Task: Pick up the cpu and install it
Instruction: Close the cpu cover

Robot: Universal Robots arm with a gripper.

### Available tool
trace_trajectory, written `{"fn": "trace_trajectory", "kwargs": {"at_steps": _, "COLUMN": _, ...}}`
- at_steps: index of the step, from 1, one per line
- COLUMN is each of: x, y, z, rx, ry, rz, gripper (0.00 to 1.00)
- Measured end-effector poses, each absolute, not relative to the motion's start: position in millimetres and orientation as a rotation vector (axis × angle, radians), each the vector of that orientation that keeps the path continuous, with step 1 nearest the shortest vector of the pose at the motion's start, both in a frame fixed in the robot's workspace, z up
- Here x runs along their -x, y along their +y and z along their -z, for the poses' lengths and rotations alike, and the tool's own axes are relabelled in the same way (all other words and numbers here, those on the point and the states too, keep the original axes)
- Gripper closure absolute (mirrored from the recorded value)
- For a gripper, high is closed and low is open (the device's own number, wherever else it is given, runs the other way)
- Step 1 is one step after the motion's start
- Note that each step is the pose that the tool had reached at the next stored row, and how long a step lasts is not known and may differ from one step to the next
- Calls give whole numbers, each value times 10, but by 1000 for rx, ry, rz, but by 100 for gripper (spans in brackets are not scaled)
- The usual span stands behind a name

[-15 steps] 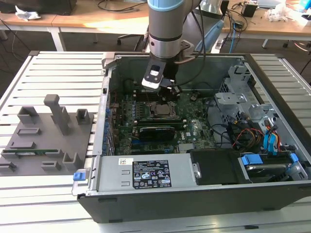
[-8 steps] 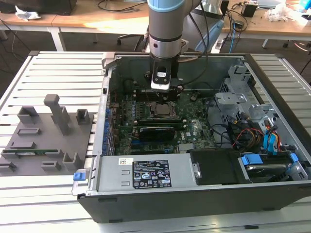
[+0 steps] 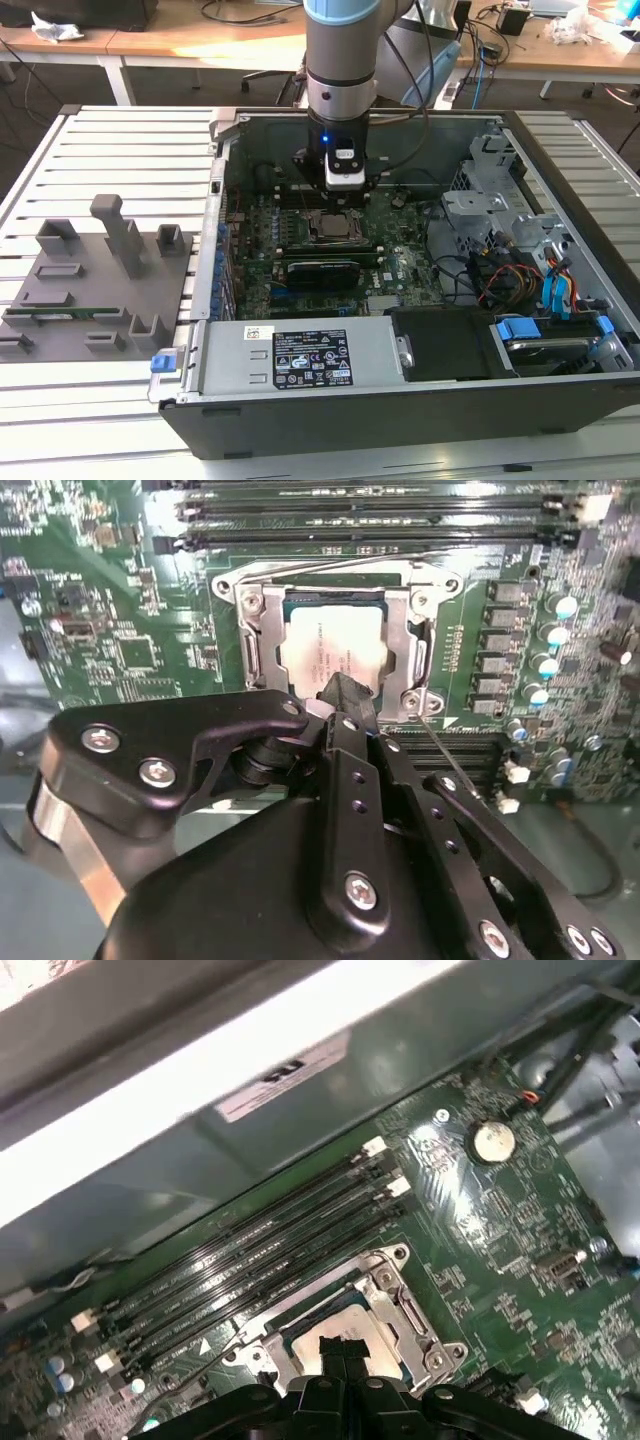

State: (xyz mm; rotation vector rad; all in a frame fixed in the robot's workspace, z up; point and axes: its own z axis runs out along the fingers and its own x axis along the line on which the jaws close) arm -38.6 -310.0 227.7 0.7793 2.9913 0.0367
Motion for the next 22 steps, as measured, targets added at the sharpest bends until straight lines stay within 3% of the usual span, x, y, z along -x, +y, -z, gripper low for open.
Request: {"fn": "trace_trajectory", "kwargs": {"at_steps": 22, "x": 386, "y": -3156, "z": -2260, "rx": -234, "ry": 3086, "rz": -39, "gripper": 89}}
